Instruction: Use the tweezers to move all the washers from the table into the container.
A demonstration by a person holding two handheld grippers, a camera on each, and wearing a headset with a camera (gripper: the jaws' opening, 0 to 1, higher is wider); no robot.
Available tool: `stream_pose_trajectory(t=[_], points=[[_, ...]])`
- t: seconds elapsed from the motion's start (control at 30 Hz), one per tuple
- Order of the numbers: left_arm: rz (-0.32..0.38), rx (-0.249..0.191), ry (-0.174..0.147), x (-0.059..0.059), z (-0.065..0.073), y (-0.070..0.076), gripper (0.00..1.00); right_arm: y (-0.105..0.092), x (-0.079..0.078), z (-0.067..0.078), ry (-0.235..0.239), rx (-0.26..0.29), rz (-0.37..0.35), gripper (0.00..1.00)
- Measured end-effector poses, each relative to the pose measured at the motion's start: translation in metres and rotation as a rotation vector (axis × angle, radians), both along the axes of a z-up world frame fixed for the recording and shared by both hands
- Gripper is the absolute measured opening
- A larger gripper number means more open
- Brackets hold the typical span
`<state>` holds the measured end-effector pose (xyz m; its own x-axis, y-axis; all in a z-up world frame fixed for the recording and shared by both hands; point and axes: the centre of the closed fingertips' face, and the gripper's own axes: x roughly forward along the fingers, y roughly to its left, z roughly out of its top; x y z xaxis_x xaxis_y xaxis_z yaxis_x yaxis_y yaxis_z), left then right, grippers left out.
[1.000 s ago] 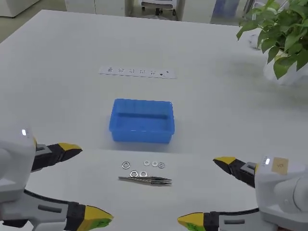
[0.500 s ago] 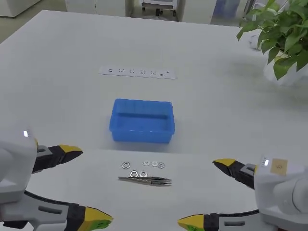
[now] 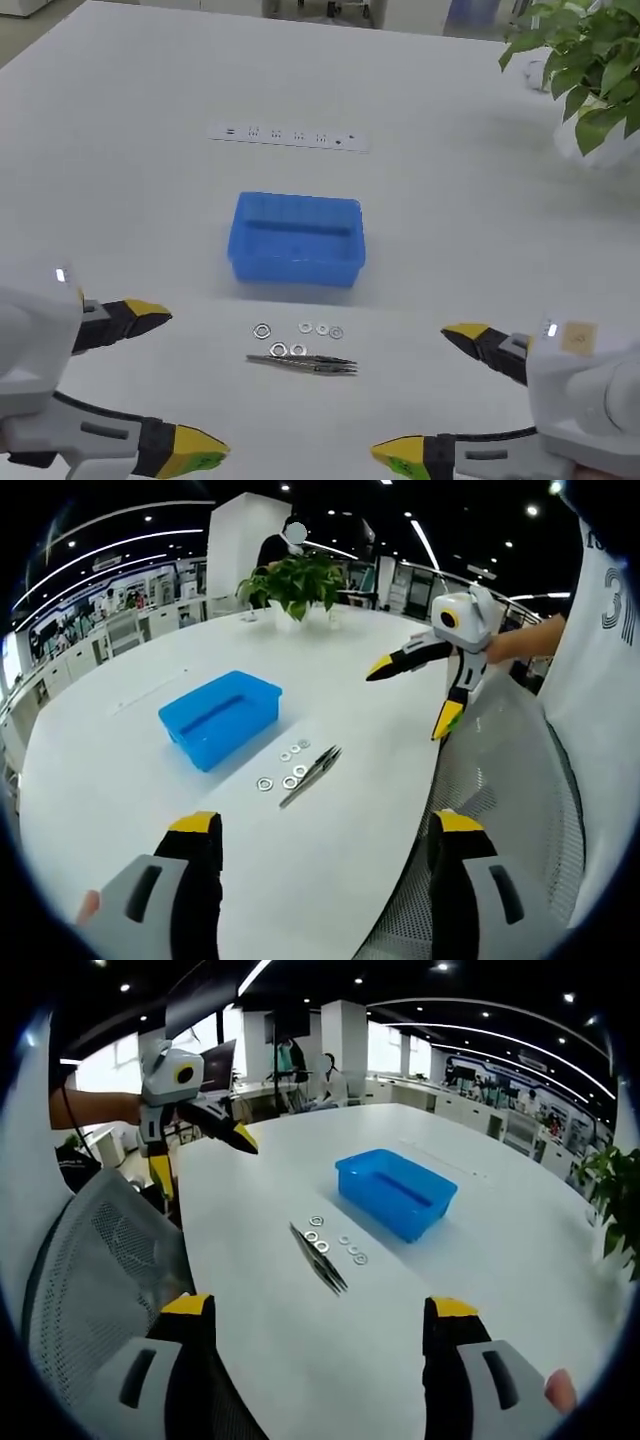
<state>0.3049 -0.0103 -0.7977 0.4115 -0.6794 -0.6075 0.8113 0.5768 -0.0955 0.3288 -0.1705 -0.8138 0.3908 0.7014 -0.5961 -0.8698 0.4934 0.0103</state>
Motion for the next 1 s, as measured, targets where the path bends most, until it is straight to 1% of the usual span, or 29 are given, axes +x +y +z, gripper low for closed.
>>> stream_pose_trajectory(t=[0.13,0.17,0.23,0.33,0.43,0.47,0.5,0.6,0.67,0.7,0.73,0.8,0.87,0.93,1.0], points=[[-0.013,-0.005,0.026,0.001,-0.005,-0.004,0.86,0.003,0.002,-0.004,0.005,-0.003,0.017,0.79],[-0.015,-0.007,0.027,0.003,-0.005,-0.005,0.85,0.004,0.003,-0.004,0.005,-0.004,0.020,0.79],[-0.023,-0.012,0.032,0.006,-0.007,-0.007,0.84,0.006,0.007,-0.006,0.002,-0.006,0.028,0.76],[-0.039,0.000,0.043,0.012,-0.012,-0.010,0.81,0.011,0.012,-0.008,-0.003,-0.009,0.042,0.73],[-0.050,0.009,0.047,0.018,-0.016,-0.011,0.78,0.016,0.019,-0.013,-0.008,-0.029,0.068,0.70],[-0.046,0.005,0.055,0.020,-0.018,-0.011,0.75,0.018,0.021,-0.015,-0.011,-0.035,0.075,0.68],[-0.041,-0.005,0.069,0.024,-0.020,-0.011,0.72,0.020,0.023,-0.015,-0.015,-0.038,0.083,0.66],[-0.039,-0.029,0.082,0.031,-0.024,-0.013,0.69,0.031,0.028,-0.018,-0.027,-0.037,0.121,0.60],[-0.047,-0.026,0.091,0.034,-0.028,-0.015,0.66,0.037,0.031,-0.020,-0.028,-0.040,0.136,0.57],[-0.053,-0.020,0.095,0.035,-0.030,-0.016,0.65,0.043,0.033,-0.023,-0.028,-0.048,0.161,0.56],[-0.064,-0.004,0.101,0.035,-0.034,-0.017,0.65,0.045,0.033,-0.025,-0.024,-0.054,0.172,0.54],[-0.085,0.008,0.108,0.036,-0.041,-0.019,0.62,0.052,0.034,-0.030,-0.016,-0.063,0.197,0.50],[-0.094,0.023,0.119,0.038,-0.048,-0.020,0.59,0.056,0.034,-0.035,0.004,-0.076,0.213,0.47],[-0.103,0.032,0.121,0.040,-0.053,-0.022,0.57,0.061,0.034,-0.041,0.019,-0.091,0.237,0.45],[-0.114,0.034,0.123,0.042,-0.056,-0.025,0.54,0.067,0.034,-0.047,0.040,-0.104,0.258,0.40]])
